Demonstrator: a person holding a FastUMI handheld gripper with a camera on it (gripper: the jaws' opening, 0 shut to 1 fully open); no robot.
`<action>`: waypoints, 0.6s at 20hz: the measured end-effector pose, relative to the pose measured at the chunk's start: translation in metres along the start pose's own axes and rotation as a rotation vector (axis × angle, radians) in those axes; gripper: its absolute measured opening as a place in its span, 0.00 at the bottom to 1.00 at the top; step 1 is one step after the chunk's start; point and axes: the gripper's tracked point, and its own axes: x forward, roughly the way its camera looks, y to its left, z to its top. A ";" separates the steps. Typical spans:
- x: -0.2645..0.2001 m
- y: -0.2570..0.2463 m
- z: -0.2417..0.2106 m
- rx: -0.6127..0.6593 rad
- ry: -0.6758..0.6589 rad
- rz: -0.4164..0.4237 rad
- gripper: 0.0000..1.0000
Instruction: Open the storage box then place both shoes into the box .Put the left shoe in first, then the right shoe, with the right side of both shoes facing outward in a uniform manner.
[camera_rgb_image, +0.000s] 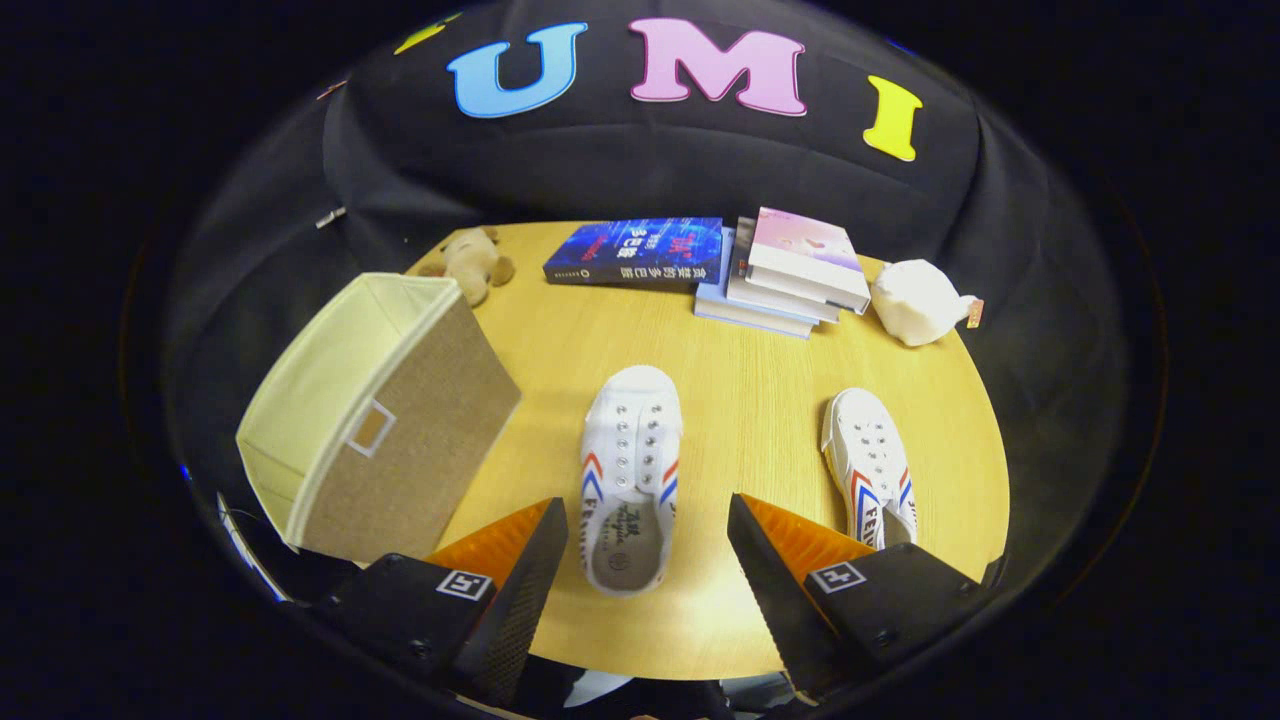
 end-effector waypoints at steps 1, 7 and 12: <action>0.009 -0.002 -0.008 -0.005 0.019 0.007 0.99; 0.062 -0.019 -0.037 0.127 0.136 0.046 0.93; 0.090 -0.021 -0.034 0.161 0.169 0.056 0.65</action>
